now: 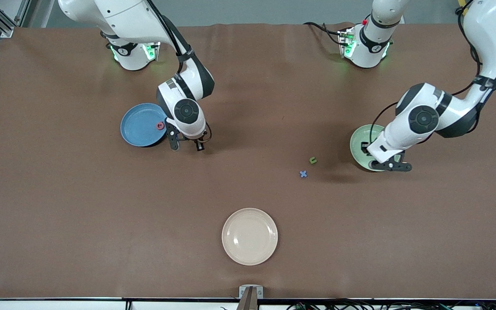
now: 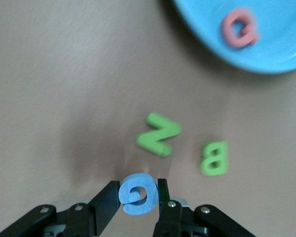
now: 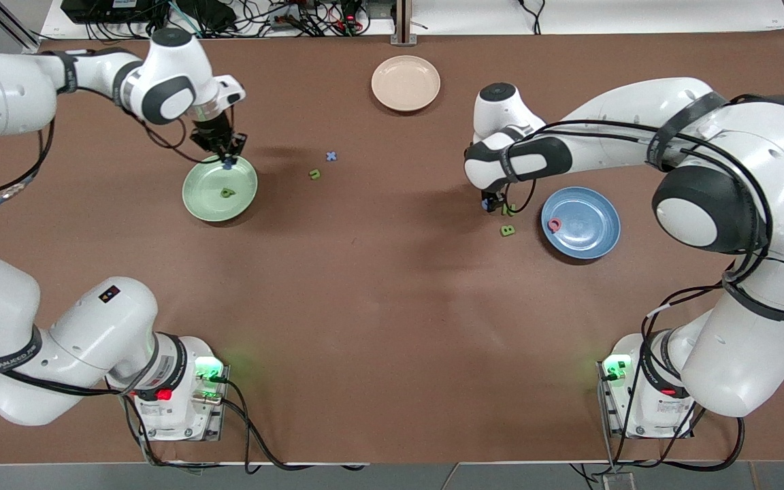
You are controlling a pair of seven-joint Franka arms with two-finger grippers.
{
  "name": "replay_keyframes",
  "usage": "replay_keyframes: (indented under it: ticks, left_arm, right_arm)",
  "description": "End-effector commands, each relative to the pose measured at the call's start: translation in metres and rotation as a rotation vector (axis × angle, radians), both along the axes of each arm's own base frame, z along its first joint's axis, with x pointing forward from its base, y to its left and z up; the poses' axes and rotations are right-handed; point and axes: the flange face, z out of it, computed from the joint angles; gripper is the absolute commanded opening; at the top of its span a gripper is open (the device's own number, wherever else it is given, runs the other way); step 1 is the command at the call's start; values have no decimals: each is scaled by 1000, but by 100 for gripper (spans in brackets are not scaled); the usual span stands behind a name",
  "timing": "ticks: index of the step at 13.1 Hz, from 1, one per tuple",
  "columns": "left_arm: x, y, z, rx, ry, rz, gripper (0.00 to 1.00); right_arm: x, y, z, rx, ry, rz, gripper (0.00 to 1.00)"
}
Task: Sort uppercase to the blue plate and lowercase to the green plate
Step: 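Carry the E onto the green plate while the right gripper grasps the c, then drop the c in the blue plate while the left gripper grasps the u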
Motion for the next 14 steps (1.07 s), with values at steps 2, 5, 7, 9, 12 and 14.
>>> replay_keyframes:
  ticks: [2,5,7,9,12,14]
  left_arm:
    - [-19,21,-20,29,-32,-80,7]
    - [-29,39,-36,28,-24,-97,7]
    - [-32,39,-40,20,-19,-95,8]
    - [-33,38,-45,6,-25,-105,10]
    - [-34,43,-51,12,-23,-112,17]
    - [-35,43,-51,11,-22,-114,28]
  right_arm:
    - [-4,-35,44,-87,91,80,0]
    - [-20,-67,46,-165,149,160,0]
    - [-33,-96,38,-218,174,208,0]
    - [-44,-114,25,-280,196,250,0]
    - [-48,-135,21,-331,225,266,3]
    - [-46,-143,19,-315,250,298,57]
